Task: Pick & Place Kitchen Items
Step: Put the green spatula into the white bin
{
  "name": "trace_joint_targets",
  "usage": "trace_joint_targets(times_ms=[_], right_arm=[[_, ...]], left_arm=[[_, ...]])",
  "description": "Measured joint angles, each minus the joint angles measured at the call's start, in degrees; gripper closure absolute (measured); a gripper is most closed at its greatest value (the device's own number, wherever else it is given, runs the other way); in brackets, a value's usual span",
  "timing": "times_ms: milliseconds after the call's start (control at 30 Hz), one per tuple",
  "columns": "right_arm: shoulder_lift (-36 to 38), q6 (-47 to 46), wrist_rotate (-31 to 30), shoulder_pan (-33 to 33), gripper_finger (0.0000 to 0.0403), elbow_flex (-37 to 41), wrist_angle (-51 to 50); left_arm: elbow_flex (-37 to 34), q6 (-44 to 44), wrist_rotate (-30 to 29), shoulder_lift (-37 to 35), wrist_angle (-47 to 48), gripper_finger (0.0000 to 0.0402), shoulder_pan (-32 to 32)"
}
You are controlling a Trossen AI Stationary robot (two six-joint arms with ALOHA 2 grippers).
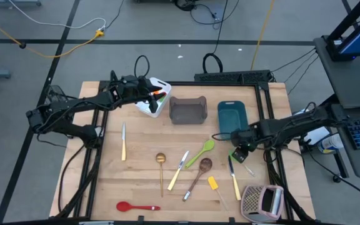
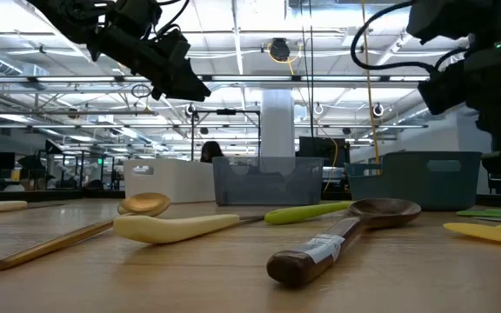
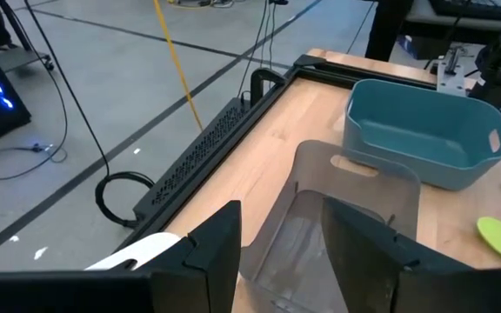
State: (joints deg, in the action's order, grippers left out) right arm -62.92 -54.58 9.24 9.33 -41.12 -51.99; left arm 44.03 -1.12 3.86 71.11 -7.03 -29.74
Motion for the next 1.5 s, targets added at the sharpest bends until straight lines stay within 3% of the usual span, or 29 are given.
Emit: trace_joint_targets(times_ms=[433,833,967,1233,1500], right_arm=[[-11.2,7.2,-0.2,0.2,0.0238,3.9,12.3],[-16.2,7.3,-1.8,0.1,0.0242,4.7,13.7],[-16.4,6.9,-3.8,0.2,0.0274,4.8,12.8],[-15.9,7.9,-1.8,0.0,0.0379,4.8,13.1],[-9.6,9.8,-1.0,0.1,0.0384,5.3,17.9]], left_arm=[[0.0,1.7,0.0,0.0,2.1,0.0236,0.0],[0.0,1.7,-1.0,0.0,2.2,0.0236,0.0],[0.0,1.7,-1.4,0.0,2.2,0.0236,0.0],[0.0,1.6,-1.4,0.0,2.1,0.0236,0.0],[0.0,1.6,-1.4,0.0,2.0,0.0236,0.0]])
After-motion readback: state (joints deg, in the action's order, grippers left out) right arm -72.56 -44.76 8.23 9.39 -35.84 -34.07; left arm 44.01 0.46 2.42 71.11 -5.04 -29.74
